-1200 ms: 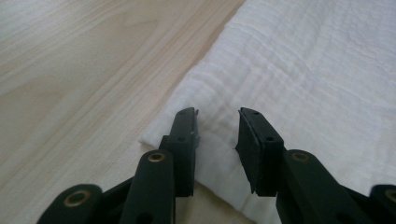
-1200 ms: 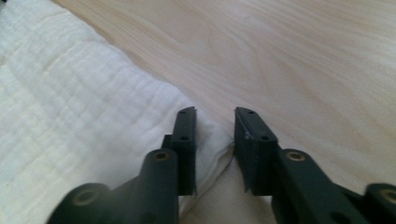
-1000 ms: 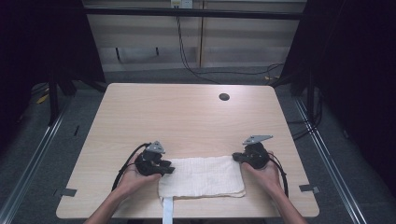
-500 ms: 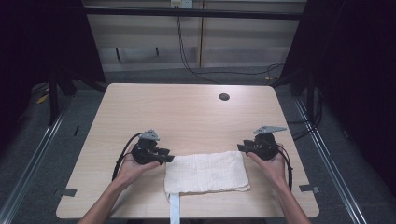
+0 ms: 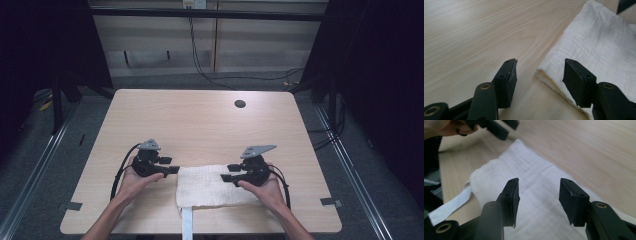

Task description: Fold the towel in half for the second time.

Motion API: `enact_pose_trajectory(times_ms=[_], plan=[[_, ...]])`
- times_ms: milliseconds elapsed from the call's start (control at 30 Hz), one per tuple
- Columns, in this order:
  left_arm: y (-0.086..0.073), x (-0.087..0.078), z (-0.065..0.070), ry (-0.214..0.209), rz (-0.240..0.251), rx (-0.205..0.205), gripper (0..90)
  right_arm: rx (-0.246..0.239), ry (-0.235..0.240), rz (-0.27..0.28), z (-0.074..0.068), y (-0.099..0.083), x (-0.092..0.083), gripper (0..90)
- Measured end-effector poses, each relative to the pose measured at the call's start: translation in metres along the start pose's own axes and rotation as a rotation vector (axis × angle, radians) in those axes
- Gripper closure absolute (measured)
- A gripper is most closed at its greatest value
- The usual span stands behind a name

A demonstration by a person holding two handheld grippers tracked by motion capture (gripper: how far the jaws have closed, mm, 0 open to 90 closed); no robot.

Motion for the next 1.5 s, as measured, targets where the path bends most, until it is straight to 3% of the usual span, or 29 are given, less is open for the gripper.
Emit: enact_pose_trajectory(times_ms=[200, 267, 400, 467, 533, 600, 700, 833, 867, 933, 1100, 1433, 1500], plan=[[-0.001, -0.004, -0.007, -0.002, -0.003, -0.039, 46.3, -0.034, 0.097, -0.019, -0.028, 0.005, 0.022, 55.6], [-0.001, -0.004, -0.007, -0.009, -0.002, -0.035, 44.4, -0.044, 0.123, -0.037, -0.036, 0.004, 0.031, 55.1], [0.002, -0.007, -0.006, 0.016, 0.012, -0.021, 40.4, -0.054, 0.181, -0.071, -0.055, 0.001, 0.048, 52.1], [0.003, -0.009, -0.006, 0.024, 0.018, -0.02, 40.0, -0.057, 0.184, -0.07, -0.058, 0.001, 0.051, 52.2], [0.003, -0.01, -0.006, 0.025, 0.018, -0.019, 39.1, -0.077, 0.19, -0.101, -0.067, -0.001, 0.059, 56.0], [0.003, -0.01, -0.007, 0.052, 0.038, -0.016, 39.2, -0.105, 0.202, -0.136, -0.076, -0.002, 0.065, 56.4], [0.003, -0.009, -0.007, 0.048, 0.052, -0.029, 39.1, -0.112, 0.223, -0.154, -0.086, -0.004, 0.076, 58.2], [0.001, -0.005, -0.005, 0.045, 0.028, -0.01, 39.0, -0.127, 0.207, -0.177, -0.089, -0.007, 0.092, 61.9], [0.001, -0.005, -0.005, 0.042, 0.028, -0.011, 38.8, -0.161, 0.212, -0.176, -0.09, -0.008, 0.096, 65.5], [0.002, -0.005, -0.004, 0.043, 0.028, -0.009, 38.8, -0.167, 0.21, -0.185, -0.091, -0.008, 0.097, 65.8], [0.002, -0.007, -0.008, 0.062, 0.041, -0.018, 38.7, -0.218, 0.193, -0.201, -0.092, -0.014, 0.103, 58.9], [0.0, -0.008, -0.01, 0.067, 0.034, -0.017, 38.7, -0.24, 0.206, -0.196, -0.092, -0.015, 0.108, 52.5], [0.0, -0.008, -0.009, 0.063, 0.034, -0.017, 38.7, -0.216, 0.206, -0.192, -0.094, -0.017, 0.108, 52.6]])
Point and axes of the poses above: each handheld gripper's, and its own axes: x roughly forward along the jaws, y roughly out of its top, z roughly to its right, the point moved 5 cm from there along x, roughly forward along the jaws, and after that the axes turned 10 degrees about z, right-handed, at the moved point
